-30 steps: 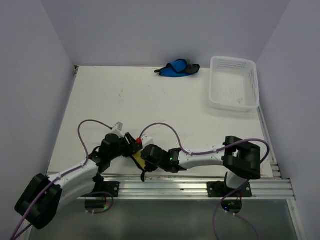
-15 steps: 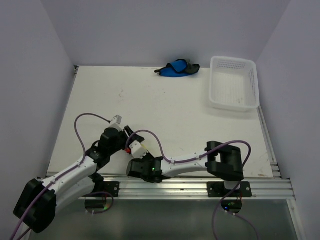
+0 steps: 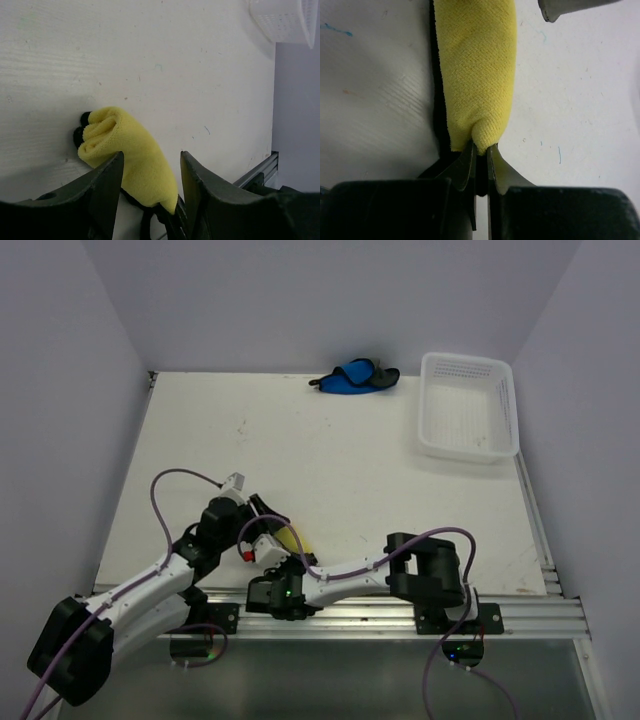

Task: Roll the towels
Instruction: Roll the towel

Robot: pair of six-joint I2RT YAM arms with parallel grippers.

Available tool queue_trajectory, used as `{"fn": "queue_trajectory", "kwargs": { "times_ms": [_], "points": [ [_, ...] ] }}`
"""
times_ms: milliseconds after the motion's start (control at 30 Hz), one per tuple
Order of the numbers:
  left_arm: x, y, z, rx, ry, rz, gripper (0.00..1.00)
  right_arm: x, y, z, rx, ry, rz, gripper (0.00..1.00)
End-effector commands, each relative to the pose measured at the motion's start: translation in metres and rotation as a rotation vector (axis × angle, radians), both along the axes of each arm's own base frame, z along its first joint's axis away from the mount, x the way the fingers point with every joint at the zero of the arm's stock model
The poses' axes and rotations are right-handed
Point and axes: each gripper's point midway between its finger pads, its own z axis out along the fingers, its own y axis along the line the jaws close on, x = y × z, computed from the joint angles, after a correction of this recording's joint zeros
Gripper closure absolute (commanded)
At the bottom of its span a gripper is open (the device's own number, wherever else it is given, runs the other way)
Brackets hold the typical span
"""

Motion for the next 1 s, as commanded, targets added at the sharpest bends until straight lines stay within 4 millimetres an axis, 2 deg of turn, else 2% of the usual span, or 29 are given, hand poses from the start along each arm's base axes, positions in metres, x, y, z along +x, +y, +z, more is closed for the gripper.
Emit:
{"fn": "queue_trajectory", "kwargs": {
  "times_ms": [0, 133, 233, 333, 367, 400, 467, 667, 900, 967],
  "points": [
    [0.001, -0.009, 0.015, -0.067, -0.052, -0.032, 0.47, 0.000, 0.004, 0.009, -0.023, -0.055, -0.003, 1.00],
    [0.002, -0.018, 0.049, -0.164, -0.172, -0.066, 0.47, -0.001, 0.004, 0.006, -0.036, -0.052, -0.001, 1.00],
    [0.000, -0.021, 0.056, -0.201, -0.212, -0.080, 0.47, -0.002, 0.005, 0.004, -0.039, -0.048, 0.002, 1.00],
    [-0.001, -0.025, 0.045, -0.205, -0.197, -0.105, 0.47, -0.002, 0.005, 0.004, -0.039, -0.045, 0.003, 1.00],
    [-0.002, -0.025, 0.032, -0.187, -0.162, -0.107, 0.47, -0.002, 0.005, 0.004, -0.040, -0.045, 0.003, 1.00],
    [-0.002, -0.025, 0.026, -0.178, -0.151, -0.106, 0.47, -0.002, 0.005, 0.004, -0.038, -0.044, 0.004, 1.00],
    [-0.003, -0.022, 0.010, -0.142, -0.122, -0.094, 0.48, -0.002, 0.005, 0.004, -0.036, -0.042, 0.003, 1.00],
    [0.005, -0.008, -0.017, -0.006, -0.091, -0.058, 0.48, -0.006, 0.005, 0.008, 0.010, -0.012, 0.011, 1.00],
    [0.004, -0.003, -0.040, 0.041, -0.036, -0.038, 0.48, -0.014, 0.009, 0.018, 0.106, 0.061, 0.035, 0.78],
    [0.002, -0.004, -0.042, 0.035, -0.025, -0.044, 0.48, -0.019, 0.013, 0.029, 0.176, 0.099, 0.045, 0.72]
  ]
}}
